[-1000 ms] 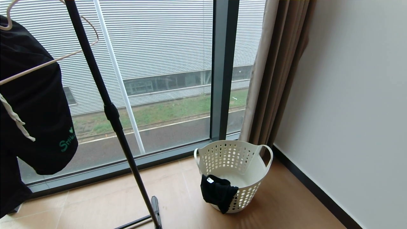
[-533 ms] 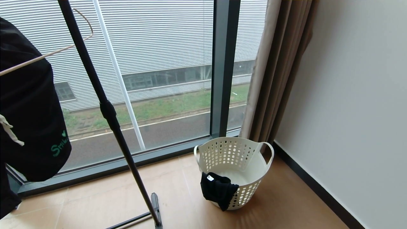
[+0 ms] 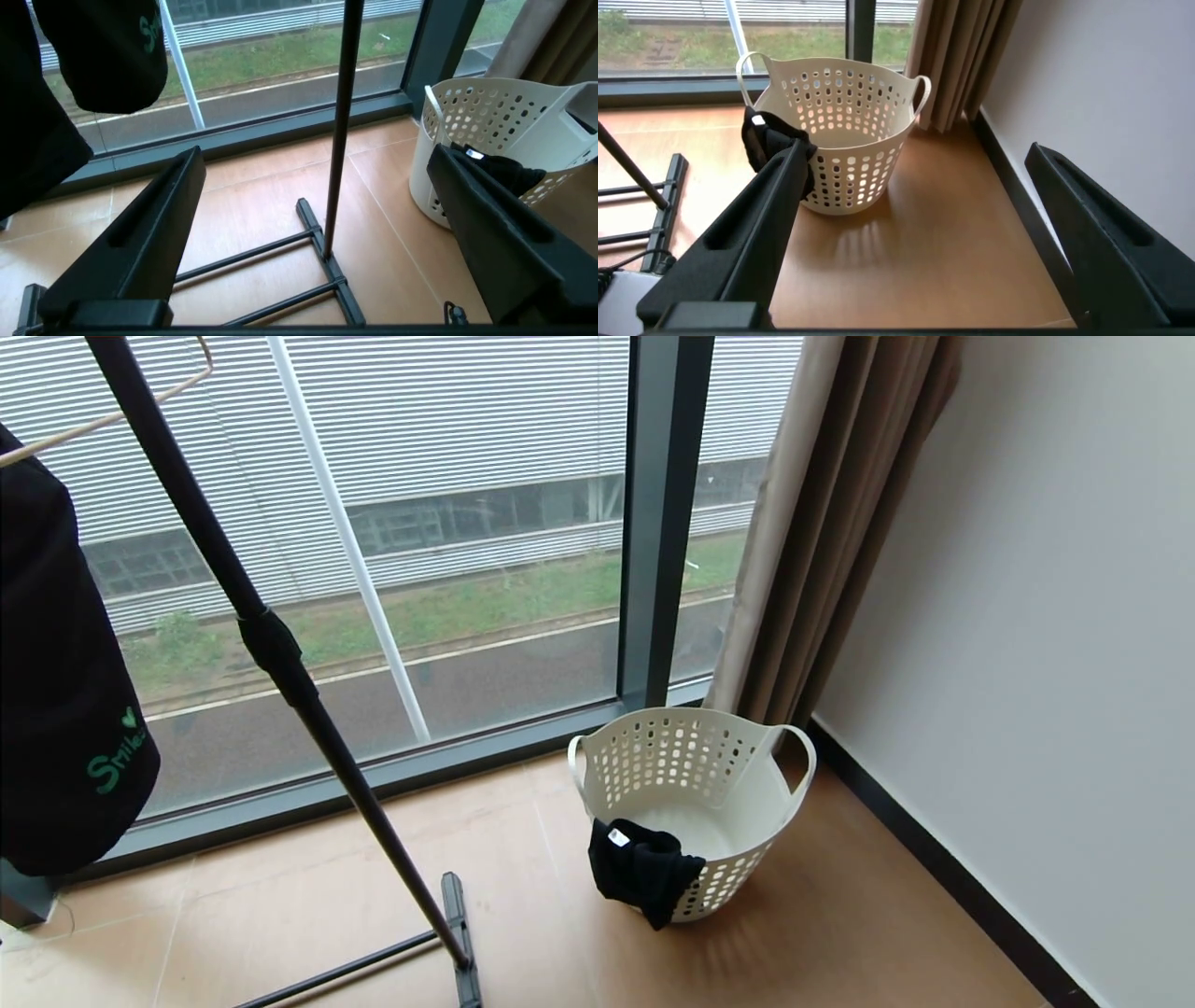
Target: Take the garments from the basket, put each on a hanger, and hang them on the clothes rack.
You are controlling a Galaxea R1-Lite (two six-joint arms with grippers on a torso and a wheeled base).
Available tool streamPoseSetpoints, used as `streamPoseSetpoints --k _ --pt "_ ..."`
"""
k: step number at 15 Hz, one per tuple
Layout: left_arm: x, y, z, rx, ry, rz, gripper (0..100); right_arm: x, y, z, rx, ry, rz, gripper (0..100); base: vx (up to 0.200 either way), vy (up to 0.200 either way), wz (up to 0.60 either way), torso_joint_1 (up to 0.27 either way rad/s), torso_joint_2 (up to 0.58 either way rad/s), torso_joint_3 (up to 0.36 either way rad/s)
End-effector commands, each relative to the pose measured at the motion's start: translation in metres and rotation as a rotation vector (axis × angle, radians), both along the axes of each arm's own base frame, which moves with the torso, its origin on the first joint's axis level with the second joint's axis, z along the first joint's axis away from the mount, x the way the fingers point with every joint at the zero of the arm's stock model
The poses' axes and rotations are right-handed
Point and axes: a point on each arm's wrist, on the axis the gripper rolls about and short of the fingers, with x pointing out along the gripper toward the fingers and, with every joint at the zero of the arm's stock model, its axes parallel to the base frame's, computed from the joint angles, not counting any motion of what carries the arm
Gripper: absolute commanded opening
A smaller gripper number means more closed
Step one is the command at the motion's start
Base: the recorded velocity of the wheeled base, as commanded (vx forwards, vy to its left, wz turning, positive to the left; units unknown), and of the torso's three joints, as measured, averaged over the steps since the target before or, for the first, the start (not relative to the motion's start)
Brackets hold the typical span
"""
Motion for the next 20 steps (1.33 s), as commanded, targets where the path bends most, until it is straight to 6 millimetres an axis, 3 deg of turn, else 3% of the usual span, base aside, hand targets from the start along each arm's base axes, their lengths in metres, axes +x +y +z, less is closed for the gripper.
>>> streamPoseSetpoints --k 1,20 --pt "0.0001 0.0000 0.0000 0.000 0.002 0.000 100 0.0001 0.0000 0.0001 -0.001 0.002 0.000 100 0.000 0.000 0.00 -0.002 0.00 -0.066" --pt "0.0001 0.0000 0.0000 0.001 0.002 0.000 100 0.0001 0.0000 0.0002 -0.001 0.000 0.000 100 0.000 0.000 0.00 0.002 0.00 -0.173"
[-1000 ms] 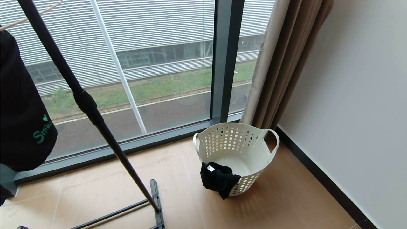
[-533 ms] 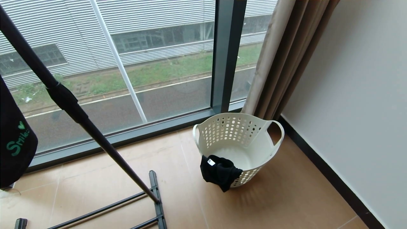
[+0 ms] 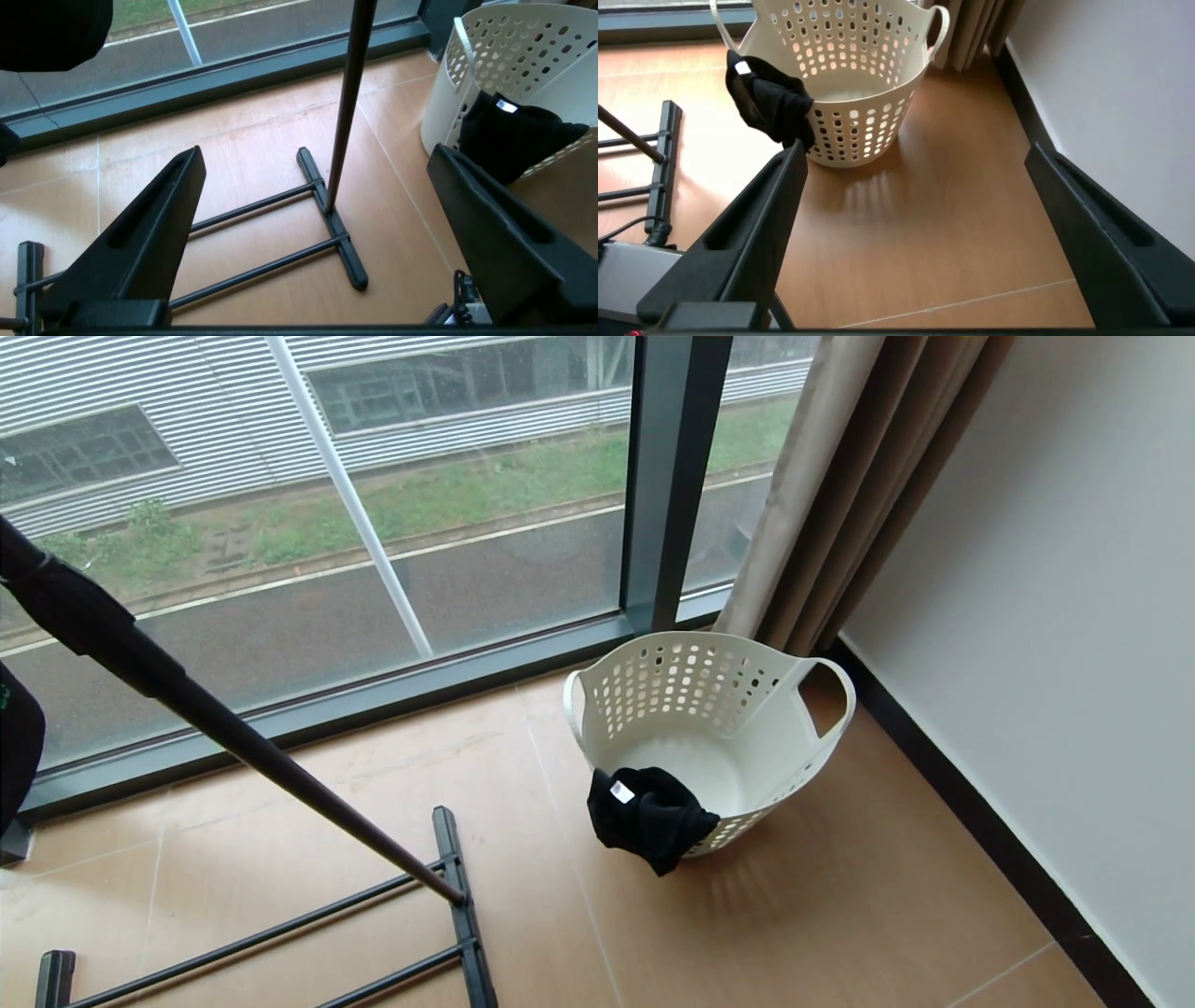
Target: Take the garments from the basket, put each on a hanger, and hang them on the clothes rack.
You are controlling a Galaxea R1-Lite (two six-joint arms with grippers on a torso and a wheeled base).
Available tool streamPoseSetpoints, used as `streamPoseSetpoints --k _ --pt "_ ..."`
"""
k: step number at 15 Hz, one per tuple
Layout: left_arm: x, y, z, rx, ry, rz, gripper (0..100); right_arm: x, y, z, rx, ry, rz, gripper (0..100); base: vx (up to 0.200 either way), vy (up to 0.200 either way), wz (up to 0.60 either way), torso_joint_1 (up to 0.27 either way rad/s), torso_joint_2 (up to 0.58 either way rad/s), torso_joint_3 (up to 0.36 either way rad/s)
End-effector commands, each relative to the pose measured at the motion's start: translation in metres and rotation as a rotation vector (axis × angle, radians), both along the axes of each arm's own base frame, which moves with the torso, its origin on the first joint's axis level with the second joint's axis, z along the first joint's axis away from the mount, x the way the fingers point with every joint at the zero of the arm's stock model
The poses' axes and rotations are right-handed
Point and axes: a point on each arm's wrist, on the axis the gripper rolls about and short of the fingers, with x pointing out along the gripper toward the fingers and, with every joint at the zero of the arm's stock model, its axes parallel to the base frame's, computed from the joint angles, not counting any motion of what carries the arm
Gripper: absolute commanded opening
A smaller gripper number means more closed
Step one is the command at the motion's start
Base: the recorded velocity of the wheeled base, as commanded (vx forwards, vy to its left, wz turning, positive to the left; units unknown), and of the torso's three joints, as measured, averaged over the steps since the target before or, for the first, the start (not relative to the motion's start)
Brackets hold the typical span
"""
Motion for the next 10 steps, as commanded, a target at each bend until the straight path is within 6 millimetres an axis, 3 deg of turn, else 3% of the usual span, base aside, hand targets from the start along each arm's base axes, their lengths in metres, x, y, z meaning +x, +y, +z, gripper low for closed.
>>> streamPoseSetpoints --k 1,10 --pt "0.0001 0.0000 0.0000 -0.001 0.002 0.000 100 0.0001 0.0000 0.0002 -0.001 0.001 0.002 100 0.000 0.000 0.00 0.002 0.00 -0.198" --pt "0.0001 0.0000 0.0000 0.001 0.002 0.000 100 0.0001 0.0000 0.0002 -0.001 0.001 0.001 100 0.000 0.000 0.00 0.002 0.00 -0.196"
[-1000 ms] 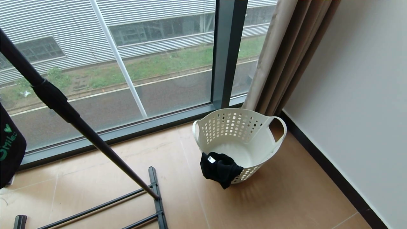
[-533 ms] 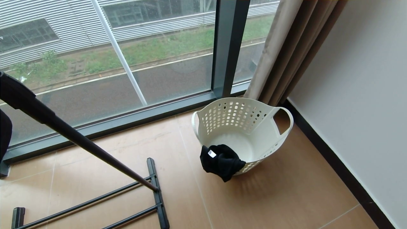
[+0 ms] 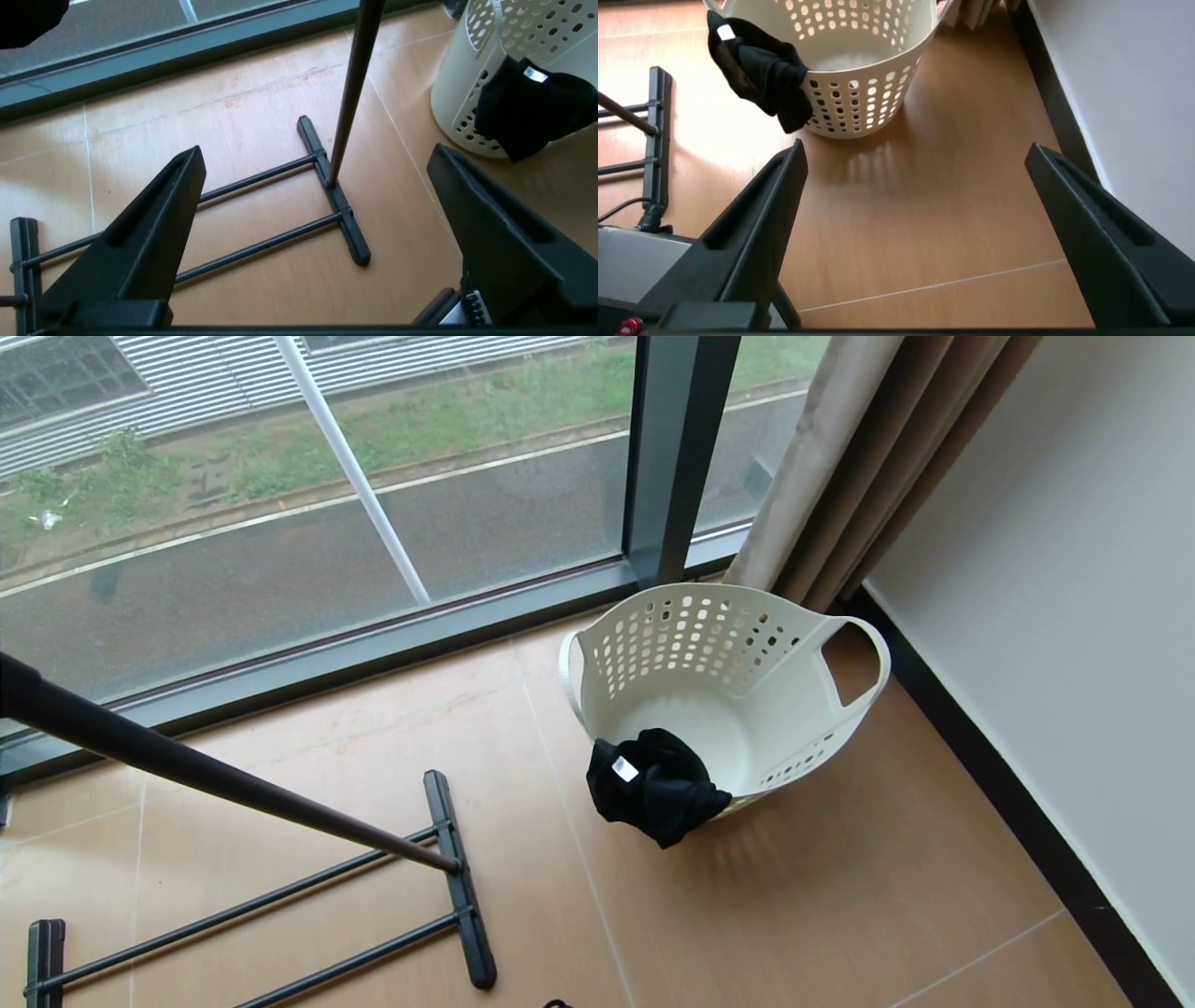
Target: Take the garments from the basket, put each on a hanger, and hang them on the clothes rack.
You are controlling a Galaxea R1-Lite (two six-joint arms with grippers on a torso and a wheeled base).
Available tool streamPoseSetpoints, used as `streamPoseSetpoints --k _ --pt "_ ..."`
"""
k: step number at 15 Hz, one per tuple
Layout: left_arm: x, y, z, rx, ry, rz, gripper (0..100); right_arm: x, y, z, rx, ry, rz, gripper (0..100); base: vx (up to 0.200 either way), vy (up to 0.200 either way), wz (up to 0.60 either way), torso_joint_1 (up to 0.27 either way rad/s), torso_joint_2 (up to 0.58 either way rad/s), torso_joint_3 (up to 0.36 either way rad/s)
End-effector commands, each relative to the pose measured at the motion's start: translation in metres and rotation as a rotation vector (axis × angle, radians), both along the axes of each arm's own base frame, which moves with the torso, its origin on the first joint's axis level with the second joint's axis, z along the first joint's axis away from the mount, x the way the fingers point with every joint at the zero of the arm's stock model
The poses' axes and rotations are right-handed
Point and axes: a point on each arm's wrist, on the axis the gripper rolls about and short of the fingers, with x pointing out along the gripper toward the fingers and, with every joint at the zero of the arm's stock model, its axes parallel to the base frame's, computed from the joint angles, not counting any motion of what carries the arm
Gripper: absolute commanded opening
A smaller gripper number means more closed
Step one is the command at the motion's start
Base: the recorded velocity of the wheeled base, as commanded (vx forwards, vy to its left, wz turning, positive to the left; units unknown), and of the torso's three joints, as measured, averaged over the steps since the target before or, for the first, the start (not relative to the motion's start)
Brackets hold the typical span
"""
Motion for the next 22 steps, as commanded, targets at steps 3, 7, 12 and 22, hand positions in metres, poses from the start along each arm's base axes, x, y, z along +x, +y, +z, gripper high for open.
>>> streamPoseSetpoints --k 3,7,12,22 --pt "0.000 0.000 0.000 -0.004 0.000 0.003 100 0.000 0.000 0.000 -0.002 0.004 0.002 100 0.000 0.000 0.00 0.002 0.00 -0.175" --pt "0.000 0.000 0.000 -0.024 -0.002 0.003 100 0.004 0.000 0.001 -0.010 0.060 0.026 100 0.000 0.000 0.00 0.001 0.00 -0.016" --pt "0.000 0.000 0.000 -0.044 -0.005 0.004 100 0.037 0.004 0.024 -0.040 0.354 0.259 100 0.000 0.000 0.00 0.000 0.00 0.000" --pt "0.000 0.000 0.000 -0.044 -0.005 0.004 100 0.159 0.040 0.099 -0.228 0.547 0.392 100 0.000 0.000 0.00 0.000 0.00 0.000"
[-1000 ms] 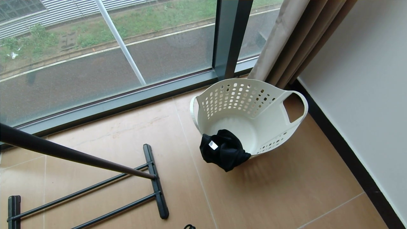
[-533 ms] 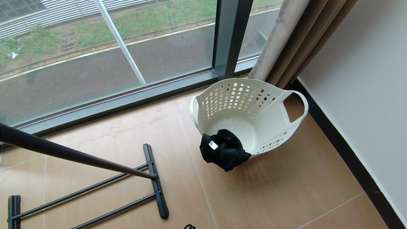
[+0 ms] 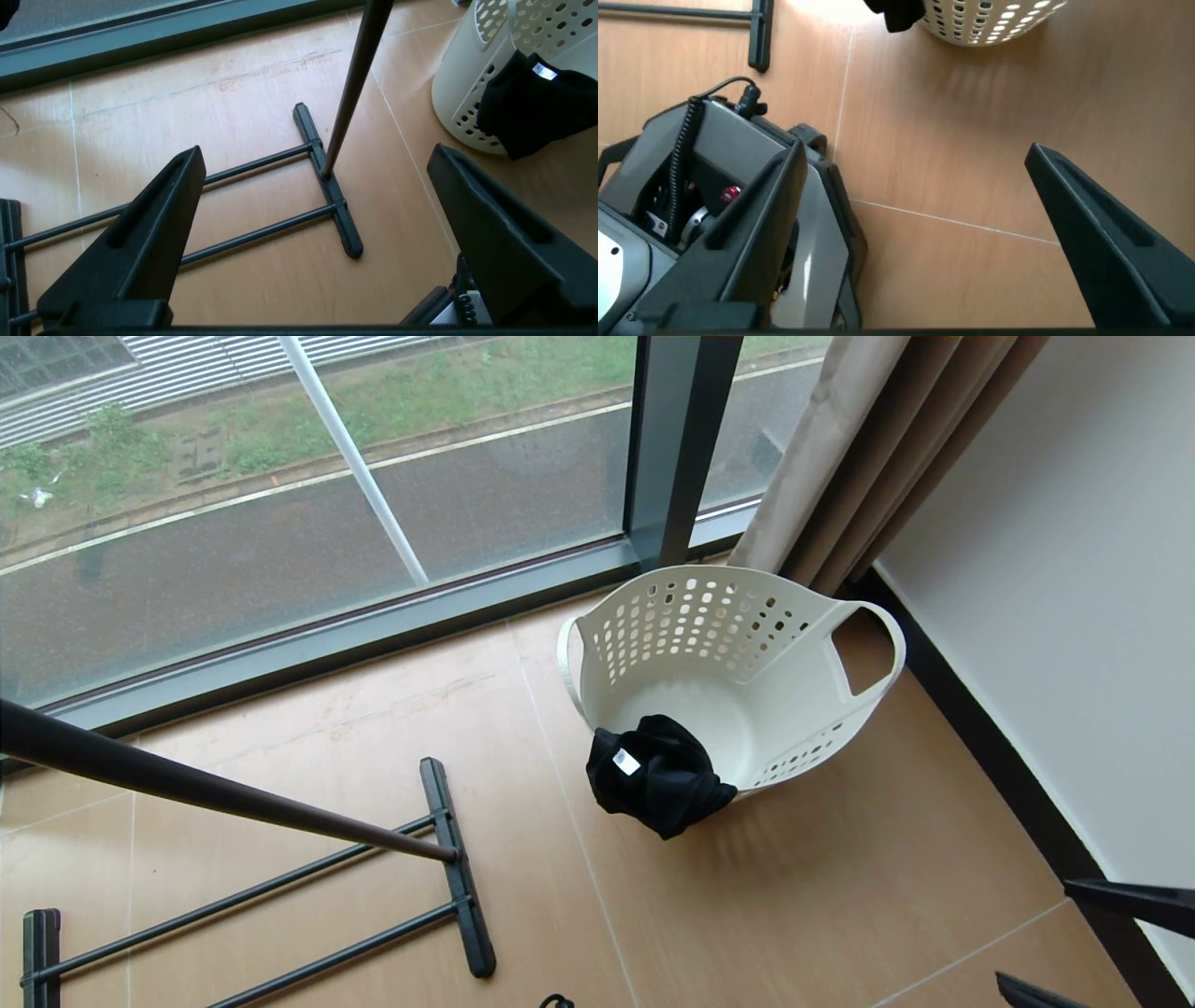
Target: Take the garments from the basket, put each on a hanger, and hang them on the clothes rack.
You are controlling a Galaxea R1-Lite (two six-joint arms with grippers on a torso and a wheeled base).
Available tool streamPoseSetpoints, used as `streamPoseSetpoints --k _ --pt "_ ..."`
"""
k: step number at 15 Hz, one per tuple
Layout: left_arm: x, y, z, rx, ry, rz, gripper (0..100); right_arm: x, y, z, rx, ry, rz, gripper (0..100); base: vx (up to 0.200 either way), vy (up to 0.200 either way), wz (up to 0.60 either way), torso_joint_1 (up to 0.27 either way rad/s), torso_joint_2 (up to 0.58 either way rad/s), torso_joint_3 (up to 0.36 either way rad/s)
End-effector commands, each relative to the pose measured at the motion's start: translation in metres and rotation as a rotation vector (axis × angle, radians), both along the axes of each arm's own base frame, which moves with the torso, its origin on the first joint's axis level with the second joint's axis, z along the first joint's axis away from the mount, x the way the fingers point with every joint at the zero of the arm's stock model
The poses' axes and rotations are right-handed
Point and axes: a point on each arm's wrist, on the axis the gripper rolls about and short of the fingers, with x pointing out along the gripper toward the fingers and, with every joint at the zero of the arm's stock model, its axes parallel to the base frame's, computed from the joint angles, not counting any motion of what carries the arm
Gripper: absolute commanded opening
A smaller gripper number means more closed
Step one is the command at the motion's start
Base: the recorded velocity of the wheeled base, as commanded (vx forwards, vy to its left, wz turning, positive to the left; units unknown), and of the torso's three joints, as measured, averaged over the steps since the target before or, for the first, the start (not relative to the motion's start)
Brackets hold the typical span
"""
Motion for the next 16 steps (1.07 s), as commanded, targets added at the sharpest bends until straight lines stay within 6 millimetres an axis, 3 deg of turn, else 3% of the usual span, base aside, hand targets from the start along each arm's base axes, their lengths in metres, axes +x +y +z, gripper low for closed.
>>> streamPoseSetpoints --k 1,5,6,7,10,12,13,14,16 --pt "0.000 0.000 0.000 0.000 0.000 0.000 100 0.078 0.023 0.016 -0.131 0.061 0.096 100 0.000 0.000 0.00 0.000 0.00 0.000" --pt "0.000 0.000 0.000 0.000 0.000 0.002 100 0.165 0.050 0.024 -0.286 -0.012 0.278 100 0.000 0.000 0.00 0.000 0.00 0.000" --pt "0.000 0.000 0.000 0.000 0.000 0.000 100 0.173 0.052 0.024 -0.308 -0.024 0.295 100 0.000 0.000 0.00 0.000 0.00 0.000" --pt "0.000 0.000 0.000 0.000 0.000 0.000 100 0.201 0.060 0.019 -0.394 -0.065 0.362 100 0.000 0.000 0.00 0.000 0.00 0.000" --pt "0.000 0.000 0.000 0.000 0.000 0.000 100 0.248 0.073 0.020 -0.512 -0.168 0.451 100 0.000 0.000 0.00 0.000 0.00 0.000" --pt "0.000 0.000 0.000 0.000 0.000 0.000 100 0.274 0.083 0.013 -0.530 -0.163 0.475 100 0.000 0.000 0.00 0.000 0.00 0.000" --pt "0.000 0.000 0.000 0.000 0.000 0.000 100 0.275 0.084 0.013 -0.530 -0.160 0.476 100 0.000 0.000 0.00 0.000 0.00 0.000" --pt "0.000 0.000 0.000 0.000 0.000 0.000 100 0.288 0.099 0.008 -0.530 -0.148 0.506 100 0.000 0.000 0.00 0.000 0.00 0.000" --pt "0.000 0.000 0.000 0.000 0.000 0.000 100 0.296 0.116 -0.003 -0.529 -0.145 0.538 100 0.000 0.000 0.00 0.000 0.00 0.000"
